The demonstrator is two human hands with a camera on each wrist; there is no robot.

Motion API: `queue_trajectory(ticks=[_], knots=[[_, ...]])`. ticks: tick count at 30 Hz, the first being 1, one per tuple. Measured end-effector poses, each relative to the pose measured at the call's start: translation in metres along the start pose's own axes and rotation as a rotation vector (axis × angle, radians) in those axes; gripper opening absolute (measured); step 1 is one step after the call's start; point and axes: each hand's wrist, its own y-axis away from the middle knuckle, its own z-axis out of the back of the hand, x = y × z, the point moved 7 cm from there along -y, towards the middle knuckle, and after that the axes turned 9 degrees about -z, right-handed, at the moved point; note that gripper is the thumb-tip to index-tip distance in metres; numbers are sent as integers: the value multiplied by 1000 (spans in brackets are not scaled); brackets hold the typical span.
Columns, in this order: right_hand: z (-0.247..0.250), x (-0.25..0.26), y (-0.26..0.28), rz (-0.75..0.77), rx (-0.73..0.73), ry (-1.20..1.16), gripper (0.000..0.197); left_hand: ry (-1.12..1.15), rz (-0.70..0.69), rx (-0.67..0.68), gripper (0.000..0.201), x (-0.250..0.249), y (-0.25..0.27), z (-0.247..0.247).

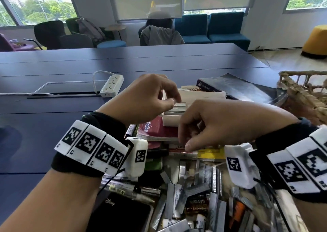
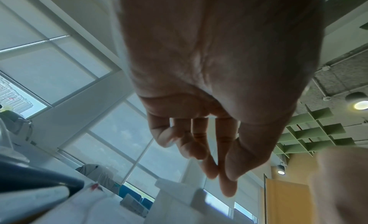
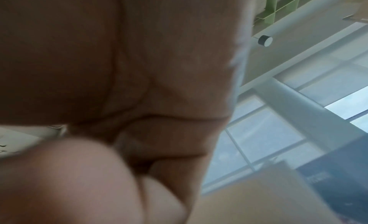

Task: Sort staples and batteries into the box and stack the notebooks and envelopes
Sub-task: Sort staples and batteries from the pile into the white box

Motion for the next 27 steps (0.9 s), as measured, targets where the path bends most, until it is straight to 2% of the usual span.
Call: queue_trajectory(ticks=[4, 7, 19, 24, 27], knots=[[-31, 17, -4, 29, 238, -21, 15, -10, -5, -27, 13, -3, 0, 6], [-52, 25, -6, 48, 325, 20, 18, -15, 2, -21, 14, -2, 2, 6], [-70, 27, -12, 58, 352, 72, 9, 12, -8, -26, 14, -4, 4, 14], [-66, 25, -12, 59, 330, 53, 24, 11, -12, -13, 15, -5, 4, 13], [-65, 27, -10, 62, 342, 34, 11, 5, -2, -6, 15, -5, 3, 11]])
